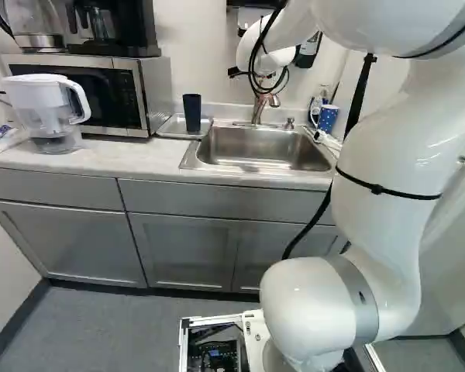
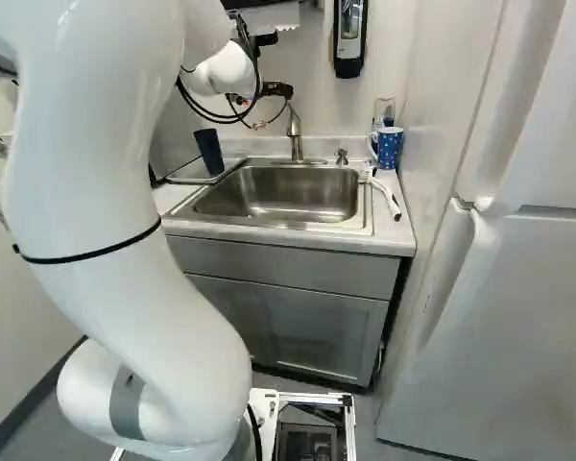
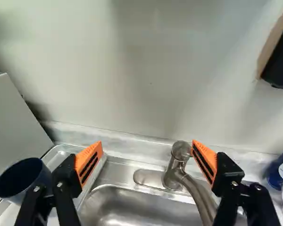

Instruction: Rinse the cup and place it in the tray

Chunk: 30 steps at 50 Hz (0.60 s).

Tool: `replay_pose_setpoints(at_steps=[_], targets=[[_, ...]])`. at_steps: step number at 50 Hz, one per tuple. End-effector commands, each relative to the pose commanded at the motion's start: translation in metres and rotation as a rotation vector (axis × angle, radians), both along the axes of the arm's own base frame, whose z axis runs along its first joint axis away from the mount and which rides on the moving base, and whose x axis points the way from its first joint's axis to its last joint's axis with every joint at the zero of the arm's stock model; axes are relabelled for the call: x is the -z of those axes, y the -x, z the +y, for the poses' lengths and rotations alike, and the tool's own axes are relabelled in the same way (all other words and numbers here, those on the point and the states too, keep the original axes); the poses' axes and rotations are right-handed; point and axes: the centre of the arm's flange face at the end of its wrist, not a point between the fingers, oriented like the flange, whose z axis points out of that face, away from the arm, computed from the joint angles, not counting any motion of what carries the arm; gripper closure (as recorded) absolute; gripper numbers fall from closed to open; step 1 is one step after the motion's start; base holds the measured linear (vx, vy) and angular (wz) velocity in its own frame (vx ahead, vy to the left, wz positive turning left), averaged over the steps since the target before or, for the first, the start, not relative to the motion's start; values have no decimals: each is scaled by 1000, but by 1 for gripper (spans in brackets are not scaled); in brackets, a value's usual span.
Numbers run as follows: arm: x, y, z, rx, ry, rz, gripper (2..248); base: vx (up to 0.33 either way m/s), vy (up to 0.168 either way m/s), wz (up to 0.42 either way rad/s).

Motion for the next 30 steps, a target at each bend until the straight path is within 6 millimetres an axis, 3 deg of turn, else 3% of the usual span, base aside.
replay_pose_setpoints(at_steps=[30], targets=[[-1,58,-24,46,0,5,3,0,0,0]])
